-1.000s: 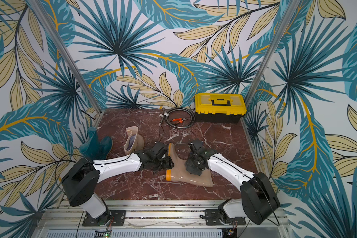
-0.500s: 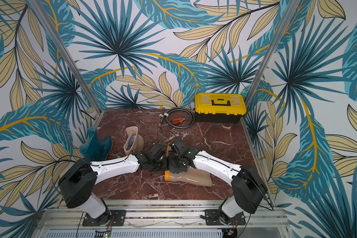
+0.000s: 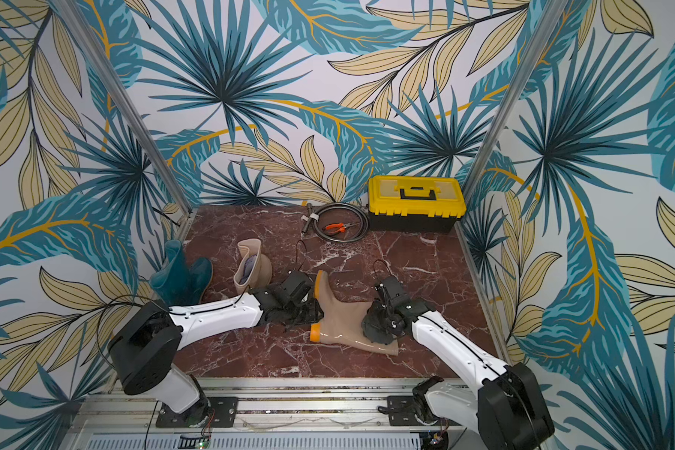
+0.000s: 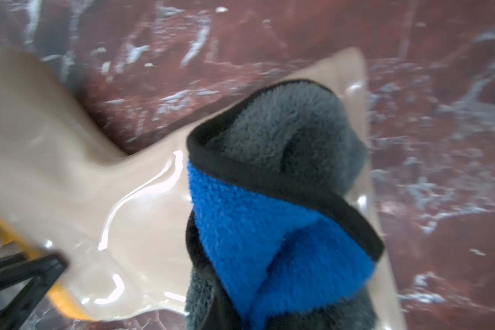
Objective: Wipe the rubber boots with a cloth
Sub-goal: Wipe the dirt off the rubber boot.
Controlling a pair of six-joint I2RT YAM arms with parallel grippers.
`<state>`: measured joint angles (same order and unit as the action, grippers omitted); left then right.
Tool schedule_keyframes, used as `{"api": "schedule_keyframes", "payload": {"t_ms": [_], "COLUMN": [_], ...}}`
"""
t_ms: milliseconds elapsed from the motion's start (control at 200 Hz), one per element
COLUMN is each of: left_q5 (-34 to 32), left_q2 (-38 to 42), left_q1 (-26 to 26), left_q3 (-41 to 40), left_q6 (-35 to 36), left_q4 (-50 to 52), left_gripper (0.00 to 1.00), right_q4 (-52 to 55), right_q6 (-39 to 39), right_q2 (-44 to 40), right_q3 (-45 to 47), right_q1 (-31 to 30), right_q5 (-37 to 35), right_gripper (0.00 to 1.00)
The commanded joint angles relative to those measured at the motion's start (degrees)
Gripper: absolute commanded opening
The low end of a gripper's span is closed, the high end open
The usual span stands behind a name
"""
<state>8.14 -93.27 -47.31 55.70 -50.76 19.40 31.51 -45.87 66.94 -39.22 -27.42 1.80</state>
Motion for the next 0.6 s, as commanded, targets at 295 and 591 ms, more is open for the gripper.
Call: {"api": "schedule_keyframes", "payload": {"t_ms": [295,591], "left_q5": [2.2,2.4], "left_q2": [-1.2,-0.9], "left_q1": [-0.1,-0.1], "left_q3": [1.1,-0.1], "left_q6": [0.4,0.2], "left_q4": [-0.7,-1.6], "left_gripper": [0.34,0.33], "right_q4": [-1.5,4.6], "right_q6": [-2.0,3.6], "right_q2": [14.7,-4.3], "right_q3": [-11.6,1.0], "right_q1": [-16.6,2.1], "right_q5": [-4.4,-0.8], "right_gripper": [0.0,0.0]}}
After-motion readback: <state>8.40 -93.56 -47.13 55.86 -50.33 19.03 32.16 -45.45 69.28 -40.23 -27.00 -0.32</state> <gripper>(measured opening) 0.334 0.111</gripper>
